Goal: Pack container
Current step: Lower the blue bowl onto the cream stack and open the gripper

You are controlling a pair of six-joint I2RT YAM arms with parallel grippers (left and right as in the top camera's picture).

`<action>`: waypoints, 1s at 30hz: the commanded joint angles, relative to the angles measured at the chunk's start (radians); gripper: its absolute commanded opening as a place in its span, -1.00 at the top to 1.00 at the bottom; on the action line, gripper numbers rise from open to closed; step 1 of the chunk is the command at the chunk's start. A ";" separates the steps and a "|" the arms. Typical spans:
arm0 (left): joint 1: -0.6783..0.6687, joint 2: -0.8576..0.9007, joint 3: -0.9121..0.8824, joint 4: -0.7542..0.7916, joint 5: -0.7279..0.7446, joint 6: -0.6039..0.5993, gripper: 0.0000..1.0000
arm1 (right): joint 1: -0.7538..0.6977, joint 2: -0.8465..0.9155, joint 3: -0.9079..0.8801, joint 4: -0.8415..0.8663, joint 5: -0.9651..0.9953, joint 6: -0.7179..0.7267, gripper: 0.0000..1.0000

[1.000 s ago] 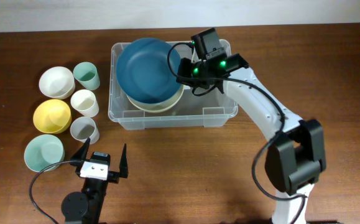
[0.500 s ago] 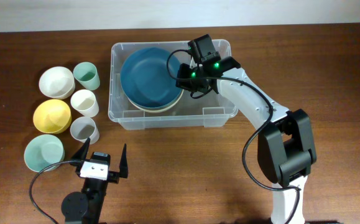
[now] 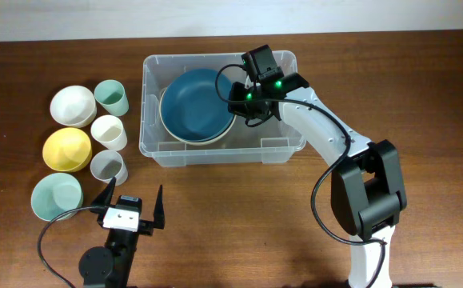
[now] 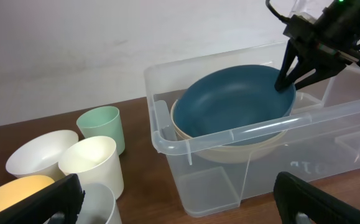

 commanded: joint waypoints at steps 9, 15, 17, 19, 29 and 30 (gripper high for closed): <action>-0.004 -0.008 -0.002 -0.007 -0.007 0.013 -0.99 | 0.001 0.037 0.013 0.003 -0.006 0.000 0.92; -0.004 -0.008 -0.002 -0.007 -0.007 0.013 -1.00 | 0.000 0.041 0.013 0.005 -0.006 0.000 0.92; -0.004 -0.008 -0.002 -0.007 -0.007 0.013 -0.99 | 0.000 0.041 0.013 0.003 -0.006 0.000 0.89; -0.004 -0.008 -0.002 -0.007 -0.007 0.013 -1.00 | 0.000 0.041 0.013 0.001 -0.006 0.000 0.67; -0.004 -0.008 -0.002 -0.007 -0.007 0.013 -0.99 | 0.000 0.040 0.013 -0.001 -0.007 0.000 -0.42; -0.004 -0.008 -0.002 -0.007 -0.007 0.013 -0.99 | 0.000 0.040 0.013 -0.001 -0.011 -0.002 -0.45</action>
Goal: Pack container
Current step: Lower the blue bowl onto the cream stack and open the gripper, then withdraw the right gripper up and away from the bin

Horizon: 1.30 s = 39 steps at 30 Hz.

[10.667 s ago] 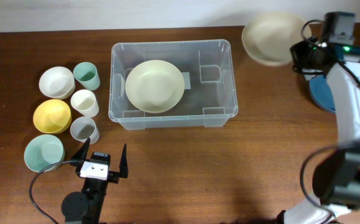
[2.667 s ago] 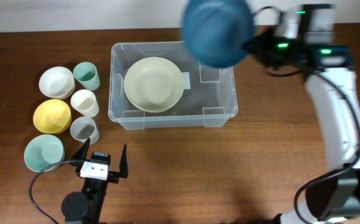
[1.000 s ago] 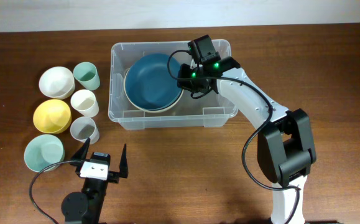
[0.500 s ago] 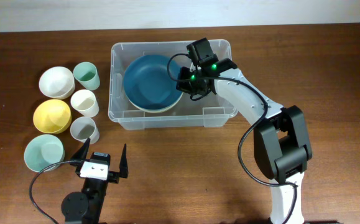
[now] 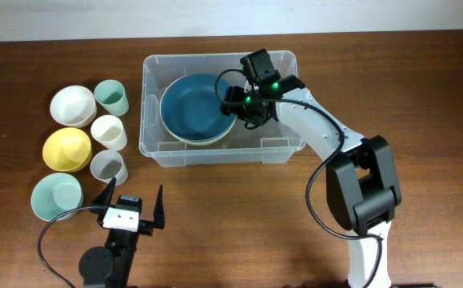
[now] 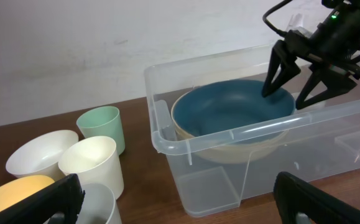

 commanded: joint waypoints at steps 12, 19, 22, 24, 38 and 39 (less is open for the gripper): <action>-0.004 -0.008 -0.002 -0.007 -0.007 0.013 -0.99 | -0.042 -0.061 0.240 -0.158 0.027 -0.119 -0.56; -0.004 -0.008 -0.002 -0.007 -0.007 0.013 -0.99 | -0.232 -0.074 0.570 -0.457 0.180 -0.149 -0.74; -0.004 -0.008 -0.002 -0.007 -0.007 0.013 -0.99 | -0.362 -0.074 0.701 -0.588 0.185 -0.149 -0.87; -0.004 -0.008 -0.002 -0.007 -0.007 0.013 -1.00 | -0.457 -0.074 0.764 -0.668 0.185 -0.148 -0.96; -0.004 -0.008 -0.002 -0.007 -0.007 0.013 -0.99 | -0.948 -0.071 0.775 -0.996 0.187 -0.192 -0.98; -0.004 -0.008 -0.002 -0.007 -0.007 0.013 -0.99 | -0.966 -0.071 0.769 -1.006 0.190 -0.191 -0.98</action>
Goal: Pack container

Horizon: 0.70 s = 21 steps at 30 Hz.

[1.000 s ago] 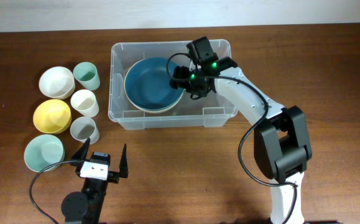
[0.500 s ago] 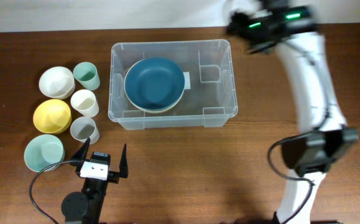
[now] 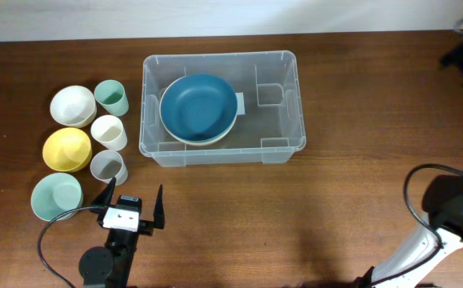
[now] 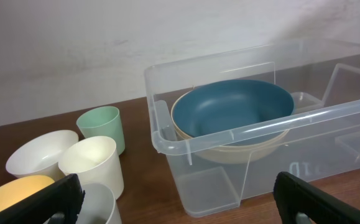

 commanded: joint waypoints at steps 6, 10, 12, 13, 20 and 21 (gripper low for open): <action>-0.004 -0.008 -0.002 -0.007 -0.007 0.013 -1.00 | -0.108 -0.019 -0.074 -0.021 0.032 -0.014 -0.98; -0.004 -0.008 -0.002 -0.007 -0.007 0.013 -0.99 | -0.117 -0.019 -0.114 -0.031 0.075 -0.014 -0.98; -0.004 -0.008 -0.002 -0.007 -0.007 0.013 -1.00 | -0.116 -0.019 -0.144 -0.023 0.115 -0.013 -0.97; -0.004 -0.008 -0.002 -0.007 -0.007 0.013 -0.99 | -0.116 -0.019 -0.160 -0.019 0.119 -0.014 -0.98; -0.004 -0.008 -0.002 -0.007 -0.007 0.013 -0.99 | -0.116 -0.019 -0.232 -0.008 0.121 -0.014 -0.98; -0.004 -0.008 -0.002 -0.007 -0.007 0.013 -0.99 | -0.116 -0.019 -0.232 -0.008 0.121 -0.014 -0.98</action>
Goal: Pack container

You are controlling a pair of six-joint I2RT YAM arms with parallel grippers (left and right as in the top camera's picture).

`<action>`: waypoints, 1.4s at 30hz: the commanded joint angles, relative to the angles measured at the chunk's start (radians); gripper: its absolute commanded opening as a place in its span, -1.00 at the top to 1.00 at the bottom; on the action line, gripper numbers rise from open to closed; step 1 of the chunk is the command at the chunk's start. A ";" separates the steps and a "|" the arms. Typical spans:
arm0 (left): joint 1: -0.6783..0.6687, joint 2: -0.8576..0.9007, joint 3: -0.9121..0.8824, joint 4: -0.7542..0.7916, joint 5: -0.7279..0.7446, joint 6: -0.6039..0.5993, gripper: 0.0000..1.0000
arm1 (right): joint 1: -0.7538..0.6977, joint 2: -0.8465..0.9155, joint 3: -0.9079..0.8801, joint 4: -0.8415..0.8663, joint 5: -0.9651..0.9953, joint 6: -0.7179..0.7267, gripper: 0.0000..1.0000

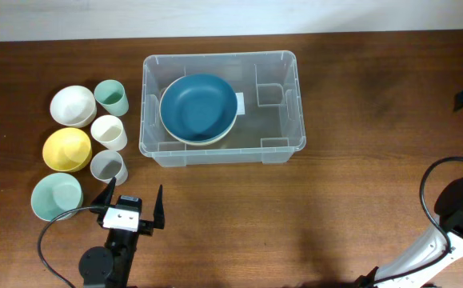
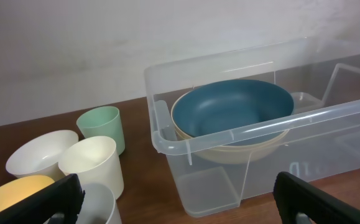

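A clear plastic container (image 1: 279,120) stands mid-table. In its left half a blue bowl (image 1: 197,106) lies nested in a cream bowl (image 2: 242,151). On the table to its left stand a white bowl (image 1: 72,105), green cup (image 1: 112,98), cream cup (image 1: 109,132), yellow bowl (image 1: 66,149), grey cup (image 1: 109,167) and pale green bowl (image 1: 56,196). My left gripper (image 1: 131,206) rests open near the front edge, below the cups, holding nothing. In the left wrist view its fingertips (image 2: 49,199) frame the container (image 2: 167,143). Of the right arm only a dark piece shows at the right edge.
The container's right half has small moulded dividers (image 1: 269,94) and nothing lying in it. The right arm's lower link and cable (image 1: 455,216) stand at the lower right. Bare brown table (image 1: 375,144) lies between the container and that arm.
The dark piece of the right arm at the right edge sits lower and shows less. Bowls, cups, container and left gripper are unchanged.
First my right gripper was shut on the right rim of the blue bowl, tilted over the cream bowl in the container. Then it stood open above the rim with the bowl lying flat. After that the arm was far right, out of the container.
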 commanded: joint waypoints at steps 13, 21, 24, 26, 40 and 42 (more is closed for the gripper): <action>-0.004 -0.008 -0.002 -0.007 -0.007 0.013 -0.99 | -0.002 -0.019 -0.008 0.001 0.026 -0.006 -0.98; -0.004 -0.008 -0.002 -0.007 -0.007 0.013 -1.00 | -0.002 -0.019 -0.008 0.001 0.026 -0.006 -0.98; -0.004 -0.008 -0.002 -0.007 -0.007 0.013 -0.99 | -0.002 -0.019 -0.008 0.001 0.026 -0.006 -0.98; -0.004 -0.008 -0.002 -0.007 -0.007 0.013 -0.99 | -0.002 -0.019 -0.008 0.001 0.026 -0.006 -0.98; -0.004 -0.008 -0.001 -0.006 0.048 -0.010 -0.99 | -0.002 -0.019 -0.008 0.001 0.026 -0.007 -0.98; -0.004 -0.007 -0.001 0.000 0.073 -0.024 -1.00 | -0.002 -0.019 -0.008 0.001 0.026 -0.006 -0.98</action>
